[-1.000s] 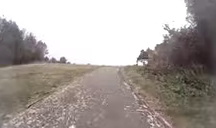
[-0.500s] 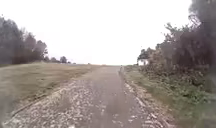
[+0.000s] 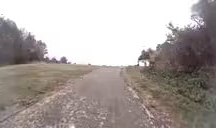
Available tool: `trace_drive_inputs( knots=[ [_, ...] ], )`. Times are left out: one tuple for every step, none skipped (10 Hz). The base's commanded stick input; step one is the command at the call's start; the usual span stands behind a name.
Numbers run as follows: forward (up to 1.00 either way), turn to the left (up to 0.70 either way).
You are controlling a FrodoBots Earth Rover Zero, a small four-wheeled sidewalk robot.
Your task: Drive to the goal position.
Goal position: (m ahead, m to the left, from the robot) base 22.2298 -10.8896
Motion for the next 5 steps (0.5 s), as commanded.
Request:
trace_drive_inputs(
  knots=[
    [0.6,0.0],
    [0.6,0.0],
    [0.6,-0.01],
    [0.6,-0.05],
    [0.6,-0.09]
  ],
)
